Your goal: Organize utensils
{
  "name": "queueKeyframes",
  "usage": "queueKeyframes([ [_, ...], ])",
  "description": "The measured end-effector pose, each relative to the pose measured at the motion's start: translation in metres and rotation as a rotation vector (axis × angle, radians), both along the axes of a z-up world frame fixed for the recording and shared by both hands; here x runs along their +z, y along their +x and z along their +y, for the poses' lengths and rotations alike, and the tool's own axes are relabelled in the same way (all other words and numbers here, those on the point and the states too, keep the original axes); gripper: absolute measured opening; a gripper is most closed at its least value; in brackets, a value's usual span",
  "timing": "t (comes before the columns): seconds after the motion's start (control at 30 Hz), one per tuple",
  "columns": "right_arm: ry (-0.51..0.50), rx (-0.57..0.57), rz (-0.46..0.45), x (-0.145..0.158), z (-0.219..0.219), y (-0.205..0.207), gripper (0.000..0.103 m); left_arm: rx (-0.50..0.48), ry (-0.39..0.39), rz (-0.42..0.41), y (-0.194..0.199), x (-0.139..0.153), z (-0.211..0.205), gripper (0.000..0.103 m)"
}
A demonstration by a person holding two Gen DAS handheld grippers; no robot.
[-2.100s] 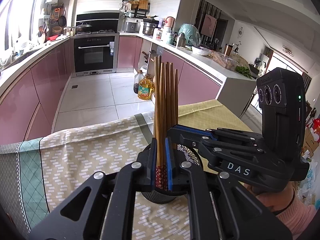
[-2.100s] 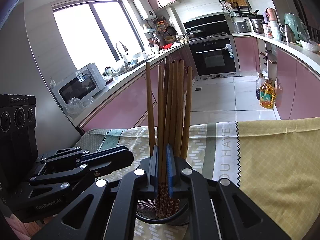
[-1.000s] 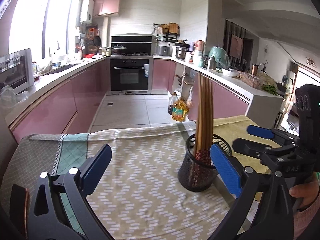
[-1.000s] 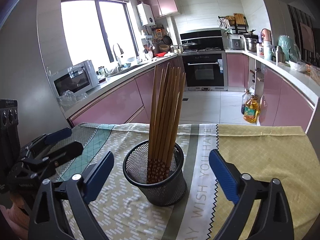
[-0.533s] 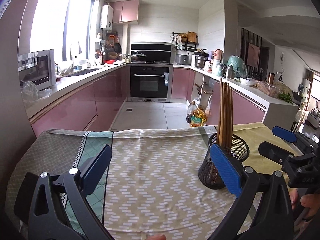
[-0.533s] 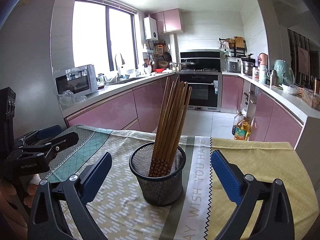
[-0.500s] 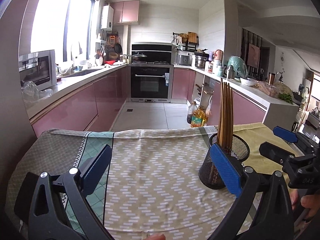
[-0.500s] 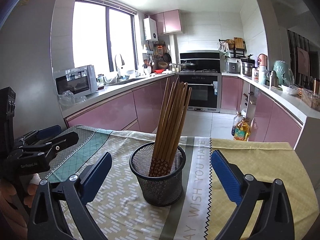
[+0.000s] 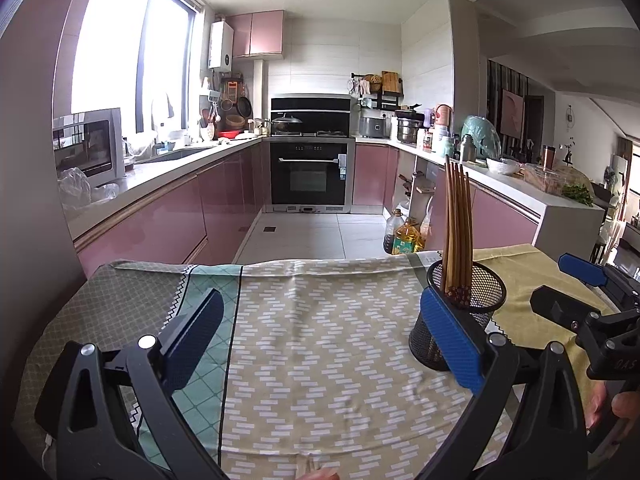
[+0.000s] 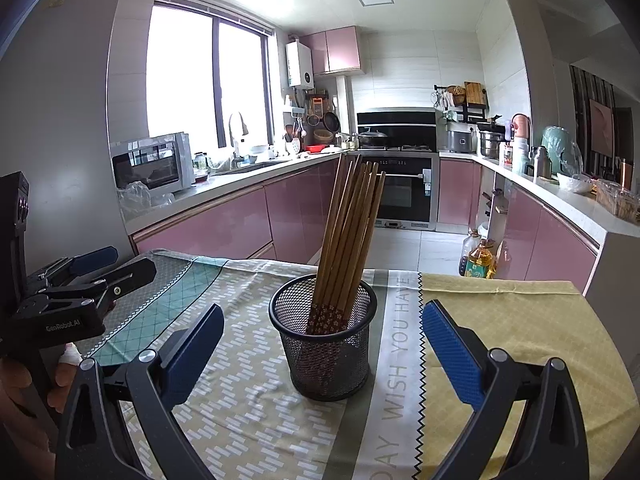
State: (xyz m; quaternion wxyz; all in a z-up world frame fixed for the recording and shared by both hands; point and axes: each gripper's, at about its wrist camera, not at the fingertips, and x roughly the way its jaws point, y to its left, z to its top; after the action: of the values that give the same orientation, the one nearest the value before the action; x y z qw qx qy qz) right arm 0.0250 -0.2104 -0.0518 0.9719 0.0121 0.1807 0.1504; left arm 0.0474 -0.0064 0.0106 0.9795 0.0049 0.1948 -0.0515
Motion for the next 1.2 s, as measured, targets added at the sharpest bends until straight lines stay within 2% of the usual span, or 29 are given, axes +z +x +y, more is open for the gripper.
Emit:
queueKeyframes([
  [0.3,0.006,-0.003,-0.012,0.000,0.001,-0.007,0.096,0.011,0.017,-0.036,-0.012,0.001,0.003,0.097],
  [1.2,0.019,-0.003,-0.022,0.001,0.002,-0.016,0.096,0.019,0.015,-0.052,-0.024,0.005,0.007,0.097],
])
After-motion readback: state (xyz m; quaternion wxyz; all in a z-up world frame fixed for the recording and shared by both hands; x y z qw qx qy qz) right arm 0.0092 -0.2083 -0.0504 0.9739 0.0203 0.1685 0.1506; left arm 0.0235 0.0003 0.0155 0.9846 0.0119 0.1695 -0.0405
